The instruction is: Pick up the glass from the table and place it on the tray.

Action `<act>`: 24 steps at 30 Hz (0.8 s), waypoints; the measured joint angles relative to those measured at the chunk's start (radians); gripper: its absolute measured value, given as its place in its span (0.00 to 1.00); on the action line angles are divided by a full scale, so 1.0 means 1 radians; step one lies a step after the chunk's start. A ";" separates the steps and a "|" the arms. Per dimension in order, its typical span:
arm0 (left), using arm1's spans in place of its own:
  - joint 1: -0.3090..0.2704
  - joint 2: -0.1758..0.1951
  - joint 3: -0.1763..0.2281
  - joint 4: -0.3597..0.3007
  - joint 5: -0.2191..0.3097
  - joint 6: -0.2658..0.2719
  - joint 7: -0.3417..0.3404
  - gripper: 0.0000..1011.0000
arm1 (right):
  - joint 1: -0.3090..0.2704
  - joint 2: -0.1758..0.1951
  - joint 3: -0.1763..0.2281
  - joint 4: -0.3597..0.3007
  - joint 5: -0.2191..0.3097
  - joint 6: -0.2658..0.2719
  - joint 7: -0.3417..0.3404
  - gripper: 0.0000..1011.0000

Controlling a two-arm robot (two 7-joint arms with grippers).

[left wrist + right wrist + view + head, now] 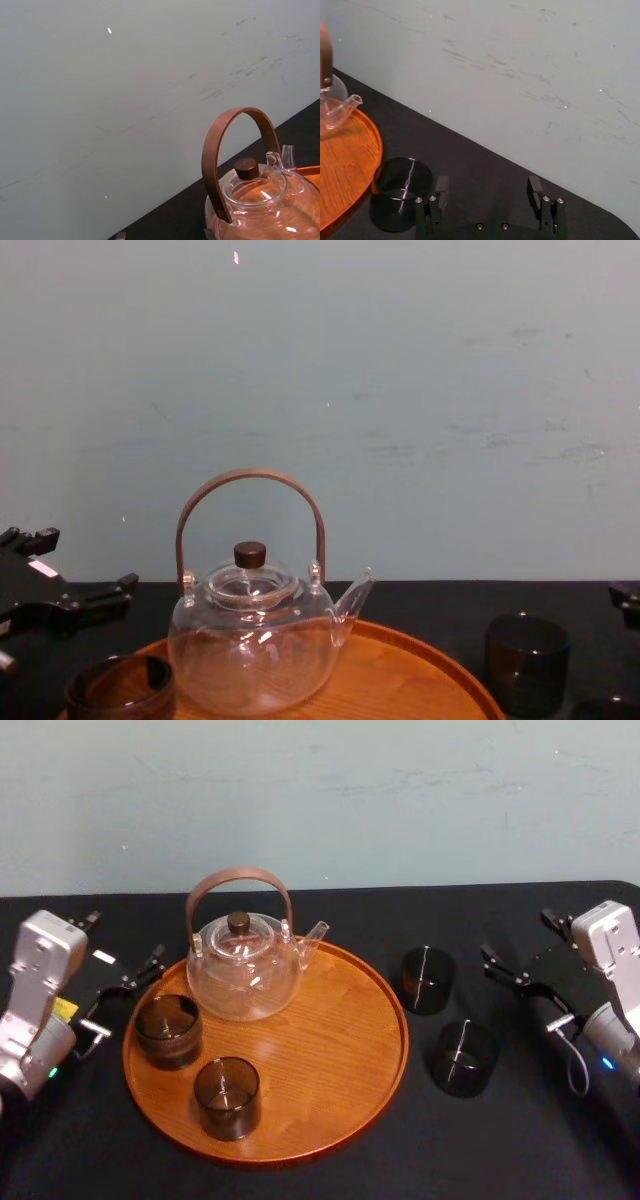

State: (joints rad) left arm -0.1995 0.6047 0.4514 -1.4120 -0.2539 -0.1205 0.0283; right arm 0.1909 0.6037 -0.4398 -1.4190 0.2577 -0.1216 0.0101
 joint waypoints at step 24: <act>0.000 0.000 0.000 0.000 0.000 0.000 0.000 0.99 | -0.123 0.029 0.061 -0.187 0.069 0.094 0.117 0.99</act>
State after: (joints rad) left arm -0.1995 0.6047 0.4514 -1.4120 -0.2539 -0.1205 0.0283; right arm 0.0677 0.6328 -0.3783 -1.6061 0.3270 -0.0279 0.1268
